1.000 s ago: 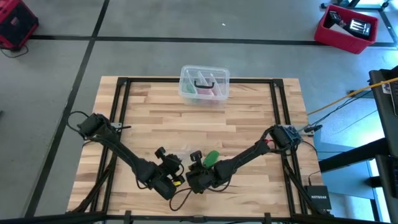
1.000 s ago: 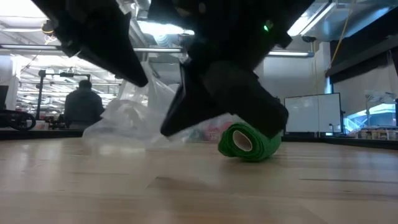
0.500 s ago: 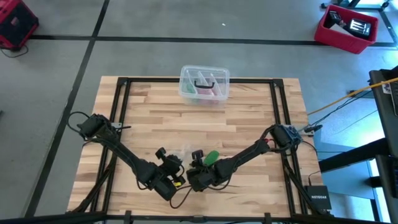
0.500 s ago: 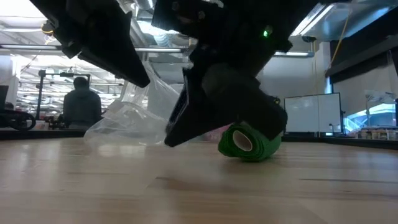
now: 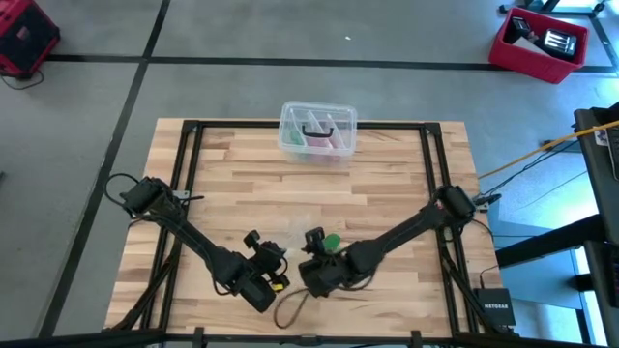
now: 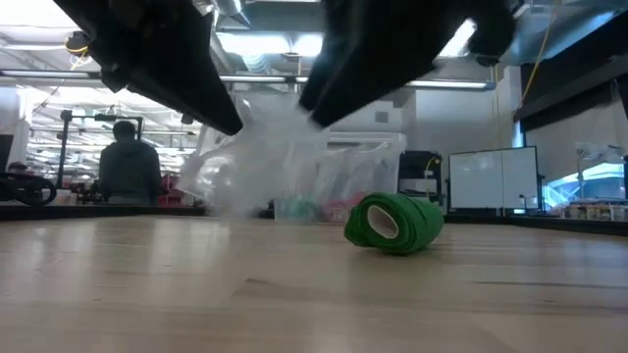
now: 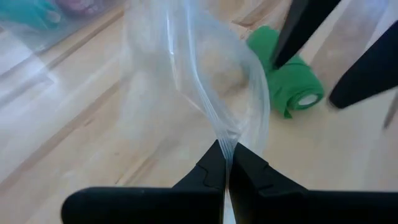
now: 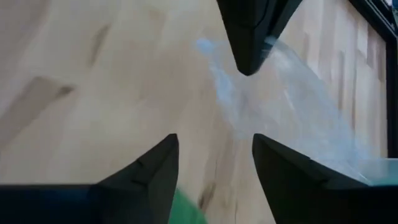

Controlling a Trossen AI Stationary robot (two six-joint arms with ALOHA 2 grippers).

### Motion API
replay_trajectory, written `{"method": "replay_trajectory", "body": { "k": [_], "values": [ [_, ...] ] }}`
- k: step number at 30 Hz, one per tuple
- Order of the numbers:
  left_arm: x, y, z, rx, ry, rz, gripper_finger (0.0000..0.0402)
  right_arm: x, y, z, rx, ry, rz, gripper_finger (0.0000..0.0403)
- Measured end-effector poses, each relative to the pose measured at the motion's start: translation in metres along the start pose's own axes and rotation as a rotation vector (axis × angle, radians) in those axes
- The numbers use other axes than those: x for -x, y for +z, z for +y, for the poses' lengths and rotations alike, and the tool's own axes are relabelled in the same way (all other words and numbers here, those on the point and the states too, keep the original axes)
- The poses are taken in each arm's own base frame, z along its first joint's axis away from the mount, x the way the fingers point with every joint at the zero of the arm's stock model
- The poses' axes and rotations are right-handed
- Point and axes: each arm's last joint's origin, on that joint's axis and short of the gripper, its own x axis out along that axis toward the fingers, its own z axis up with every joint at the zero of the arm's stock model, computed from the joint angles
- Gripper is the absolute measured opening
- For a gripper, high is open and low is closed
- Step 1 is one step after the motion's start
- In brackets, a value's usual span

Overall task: Roll bandage
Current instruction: Open the transparent zip lock bag

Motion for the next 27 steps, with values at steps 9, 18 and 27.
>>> {"method": "replay_trajectory", "body": {
  "k": [9, 18, 27],
  "values": [
    [-0.019, 0.027, -0.01, -0.008, -0.109, -0.053, 0.0, 0.07, -0.01, 0.002, 0.053, 0.077, 0.049, 0.019],
    [-0.012, 0.021, -0.01, 0.026, -0.102, -0.049, 0.0, 0.064, -0.035, 0.01, 0.061, 0.049, 0.187, 0.0186],
    [0.005, 0.019, -0.007, 0.049, -0.118, -0.03, 0.0, 0.047, -0.063, 0.018, 0.085, -0.018, 0.212, 0.0186]
  ]
}}
